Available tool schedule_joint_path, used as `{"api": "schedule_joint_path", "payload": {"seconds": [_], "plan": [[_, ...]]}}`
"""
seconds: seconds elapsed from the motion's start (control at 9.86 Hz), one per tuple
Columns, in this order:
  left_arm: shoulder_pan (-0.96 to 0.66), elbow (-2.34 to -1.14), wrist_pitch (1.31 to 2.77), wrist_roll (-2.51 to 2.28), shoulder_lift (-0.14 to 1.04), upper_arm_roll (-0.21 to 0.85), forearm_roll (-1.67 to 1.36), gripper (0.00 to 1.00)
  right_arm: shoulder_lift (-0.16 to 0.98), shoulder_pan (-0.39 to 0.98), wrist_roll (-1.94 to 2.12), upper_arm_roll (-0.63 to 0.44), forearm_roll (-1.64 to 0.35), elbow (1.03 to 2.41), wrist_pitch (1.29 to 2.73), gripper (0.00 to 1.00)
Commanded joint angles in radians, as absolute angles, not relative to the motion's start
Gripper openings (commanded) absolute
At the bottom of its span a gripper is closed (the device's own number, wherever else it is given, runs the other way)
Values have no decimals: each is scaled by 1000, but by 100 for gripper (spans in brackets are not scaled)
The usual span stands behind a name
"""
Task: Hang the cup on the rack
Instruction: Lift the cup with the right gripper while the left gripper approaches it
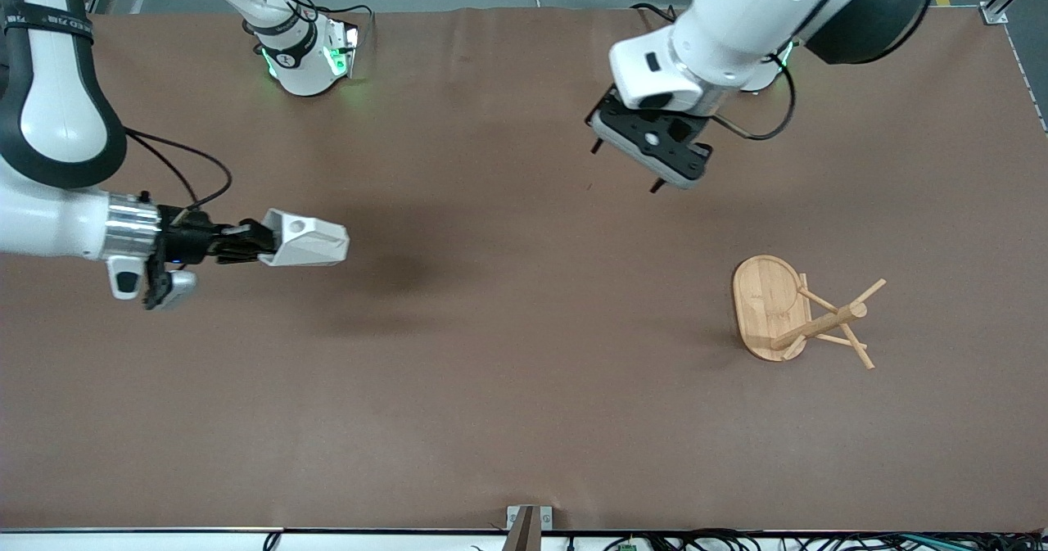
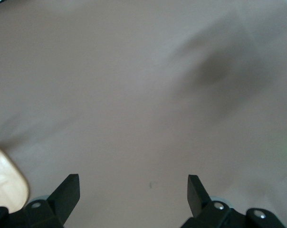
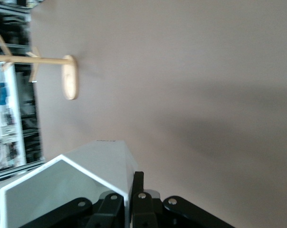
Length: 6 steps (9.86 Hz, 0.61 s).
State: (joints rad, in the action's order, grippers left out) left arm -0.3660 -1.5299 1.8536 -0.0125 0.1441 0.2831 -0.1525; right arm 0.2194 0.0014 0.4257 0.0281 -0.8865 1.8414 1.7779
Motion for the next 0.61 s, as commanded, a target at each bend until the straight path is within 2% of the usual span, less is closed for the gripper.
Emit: {"api": "schedule_joint_path", "payload": {"seconds": [0.0, 0.2, 0.51], "plan": [[-451, -1438, 1855, -12, 228, 279, -161, 100, 210, 81, 472, 28, -1088, 1899, 1770, 0], [-504, -1361, 1855, -9, 282, 278, -155, 100, 209, 168, 474, 28, -1266, 1933, 1770, 0], [-566, -1266, 1856, -9, 359, 267, -114, 100, 209, 204, 472, 63, -1389, 1937, 1728, 0]]}}
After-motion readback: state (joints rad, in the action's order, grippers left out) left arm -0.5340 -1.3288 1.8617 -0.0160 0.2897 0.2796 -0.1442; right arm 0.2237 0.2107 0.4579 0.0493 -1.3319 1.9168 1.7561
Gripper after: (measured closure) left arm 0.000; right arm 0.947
